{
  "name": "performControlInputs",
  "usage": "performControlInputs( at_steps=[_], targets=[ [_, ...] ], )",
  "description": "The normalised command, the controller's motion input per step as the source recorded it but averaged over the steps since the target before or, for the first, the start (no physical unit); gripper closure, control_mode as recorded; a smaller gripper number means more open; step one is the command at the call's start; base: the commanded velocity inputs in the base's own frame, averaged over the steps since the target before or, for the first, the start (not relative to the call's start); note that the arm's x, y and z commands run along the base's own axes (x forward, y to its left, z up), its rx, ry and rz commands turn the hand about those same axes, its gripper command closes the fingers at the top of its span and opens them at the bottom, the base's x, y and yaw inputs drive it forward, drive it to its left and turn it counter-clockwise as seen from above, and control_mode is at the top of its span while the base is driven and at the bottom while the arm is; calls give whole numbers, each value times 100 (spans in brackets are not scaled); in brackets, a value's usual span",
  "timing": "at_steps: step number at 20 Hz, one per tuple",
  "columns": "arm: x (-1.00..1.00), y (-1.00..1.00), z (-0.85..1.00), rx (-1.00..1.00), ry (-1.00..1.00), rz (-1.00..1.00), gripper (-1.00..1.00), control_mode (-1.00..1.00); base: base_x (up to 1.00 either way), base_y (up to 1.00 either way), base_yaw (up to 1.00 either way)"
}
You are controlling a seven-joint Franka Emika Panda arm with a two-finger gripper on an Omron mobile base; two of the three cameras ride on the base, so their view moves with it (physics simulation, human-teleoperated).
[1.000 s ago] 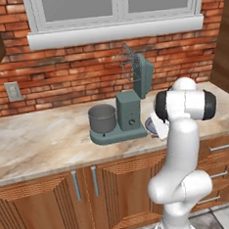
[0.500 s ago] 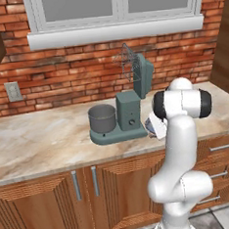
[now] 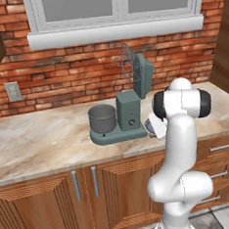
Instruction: Add butter and sugar cubes to the stand mixer bowl and then turn on the stand mixer to begin making frosting.
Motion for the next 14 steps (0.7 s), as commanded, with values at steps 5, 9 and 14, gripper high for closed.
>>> performControlInputs(
  at_steps=[5,9,14],
  targets=[
    [0,11,-44,-2,1,0,-100,-100,0,0,0],
    [0,23,-50,-6,3,0,-100,-100,0,0,0],
    [0,39,-54,-9,4,0,100,-100,0,0,0]
  ],
)
